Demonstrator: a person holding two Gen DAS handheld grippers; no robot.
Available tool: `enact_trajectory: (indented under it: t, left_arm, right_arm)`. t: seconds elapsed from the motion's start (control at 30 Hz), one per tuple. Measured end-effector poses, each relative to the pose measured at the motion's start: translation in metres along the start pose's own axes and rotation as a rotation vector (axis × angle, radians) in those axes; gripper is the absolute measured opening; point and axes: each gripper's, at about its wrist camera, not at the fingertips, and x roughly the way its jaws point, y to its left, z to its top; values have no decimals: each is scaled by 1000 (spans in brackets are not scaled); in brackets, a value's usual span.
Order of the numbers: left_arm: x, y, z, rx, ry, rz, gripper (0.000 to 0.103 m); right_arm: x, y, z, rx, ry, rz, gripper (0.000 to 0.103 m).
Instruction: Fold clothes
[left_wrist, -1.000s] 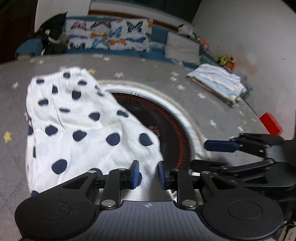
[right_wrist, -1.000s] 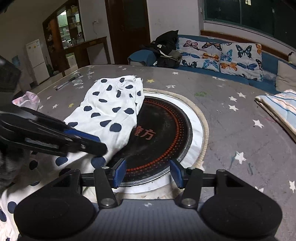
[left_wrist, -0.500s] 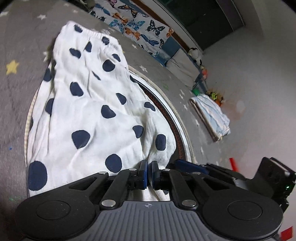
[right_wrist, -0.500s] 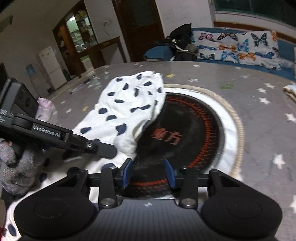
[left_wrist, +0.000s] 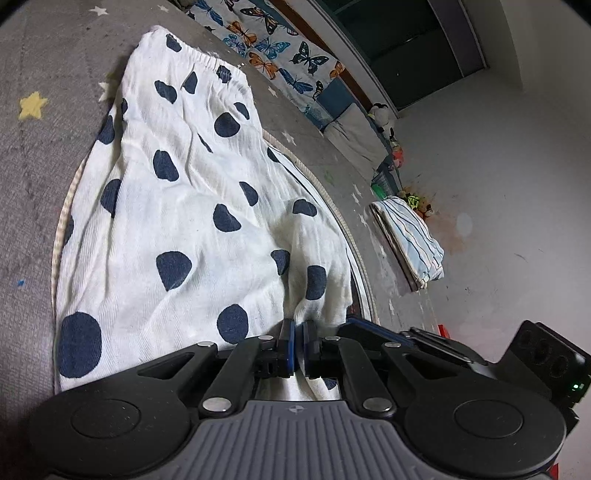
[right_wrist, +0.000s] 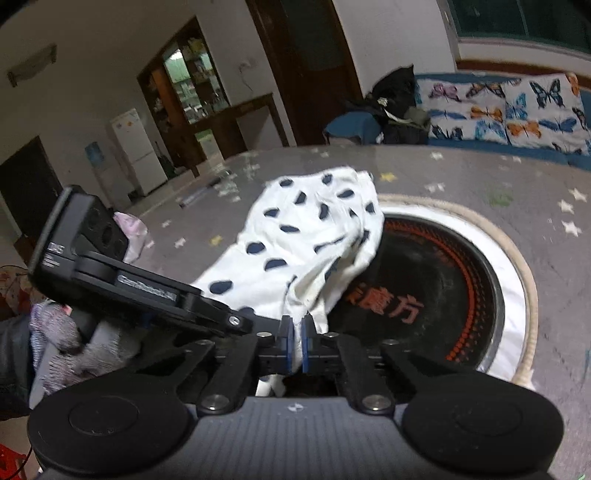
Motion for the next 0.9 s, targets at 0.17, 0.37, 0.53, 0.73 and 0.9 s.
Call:
enact_trajectory:
  t: [0.17, 0.37, 0.53, 0.73, 0.9]
  left_arm:
    - [-1, -1, -1, 6, -4, 2, 6]
    - [2, -1, -2, 0, -9, 0, 6]
    - [1, 3, -2, -7, -15, -15, 6]
    - [0, 6, -2, -1, -19, -28, 6]
    - [0, 7, -2, 2, -21, -32, 6]
  right_arm:
    - [-5, 11, 1, -63, -27, 5, 2]
    - [-4, -10, -2, -1, -8, -31, 9]
    - [4, -27, -8, 67, 20, -9, 10]
    - [16, -33, -11, 105, 26, 35, 15]
    - [18, -39, -10, 146, 6, 61, 23]
